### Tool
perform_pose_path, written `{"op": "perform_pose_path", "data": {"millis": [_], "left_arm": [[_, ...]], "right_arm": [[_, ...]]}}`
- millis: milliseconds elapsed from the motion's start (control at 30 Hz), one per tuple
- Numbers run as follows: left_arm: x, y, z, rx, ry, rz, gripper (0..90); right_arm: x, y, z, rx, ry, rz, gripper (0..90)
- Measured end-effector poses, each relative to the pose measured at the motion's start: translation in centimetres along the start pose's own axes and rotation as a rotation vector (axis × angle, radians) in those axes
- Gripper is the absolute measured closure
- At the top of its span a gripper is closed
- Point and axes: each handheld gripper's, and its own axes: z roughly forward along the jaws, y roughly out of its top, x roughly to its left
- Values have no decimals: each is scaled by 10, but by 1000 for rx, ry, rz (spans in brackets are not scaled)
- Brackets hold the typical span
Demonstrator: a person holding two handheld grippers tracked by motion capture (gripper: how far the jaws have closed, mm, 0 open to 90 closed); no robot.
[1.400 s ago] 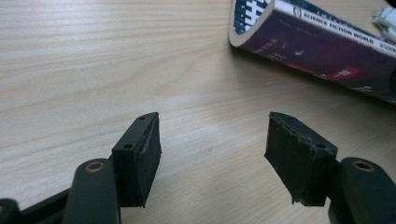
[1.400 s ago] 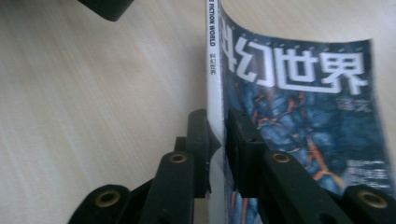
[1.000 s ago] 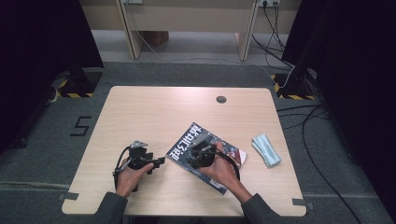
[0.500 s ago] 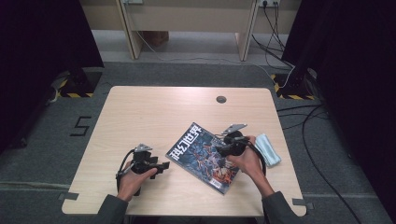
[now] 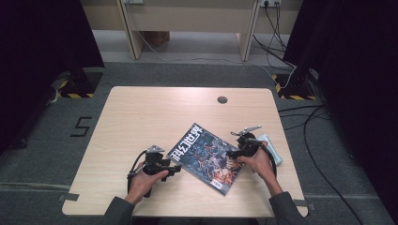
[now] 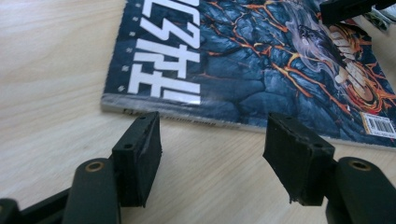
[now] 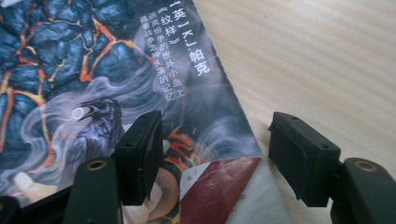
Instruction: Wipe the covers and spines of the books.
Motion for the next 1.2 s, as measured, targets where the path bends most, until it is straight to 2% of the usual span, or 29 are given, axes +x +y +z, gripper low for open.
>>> {"op": "perform_pose_path", "data": {"millis": [100, 200, 233, 267, 367, 500, 533, 567, 700, 767, 867, 900, 933, 1000, 1067, 1133, 1200], "left_arm": [[-2, 3, 5, -7, -1, -2, 366], [-2, 8, 9, -8, 19, 2, 352], [0, 9, 9, -14, 22, -5, 352], [2, 10, 10, -20, 27, -14, 352], [9, 15, 12, -37, 50, -30, 352], [17, 23, 17, -59, 84, -39, 345], [18, 24, 18, -61, 88, -40, 337], [20, 27, 20, -65, 95, -42, 331], [22, 30, 22, -60, 100, -32, 322], [22, 29, 20, -54, 79, -34, 329], [15, 21, 13, -28, 77, -9, 337], [9, 15, 9, -8, 68, 20, 351], [9, 15, 9, -8, 68, 20, 358], [0, 5, 3, 8, 51, 46, 377], [-5, 0, 0, 25, 38, 64, 379], [-10, -3, 0, 22, 30, 77, 391], [-12, -1, 4, 24, 24, 82, 432]], "right_arm": [[2, -3, 0, 2, 27, 4, 321], [5, -5, -2, 10, 23, 0, 317], [11, -9, -3, 16, 19, -21, 293], [11, -9, -3, 16, 19, -21, 293], [22, -16, -7, 25, 31, -39, 300], [38, -23, -9, 30, 74, -66, 296], [48, -27, -8, 30, 83, -91, 267], [52, -28, -8, 32, 85, -112, 268], [61, -33, -10, 36, 103, -133, 262], [64, -36, -11, 36, 108, -146, 269], [64, -41, -15, 34, 111, -154, 265], [64, -47, -18, 32, 128, -163, 248], [64, -47, -18, 32, 128, -163, 248], [66, -57, -23, 28, 143, -164, 229], [66, -59, -25, 28, 145, -165, 221], [69, -65, -26, 22, 143, -181, 192], [75, -69, -27, 26, 115, -219, 162]]}}
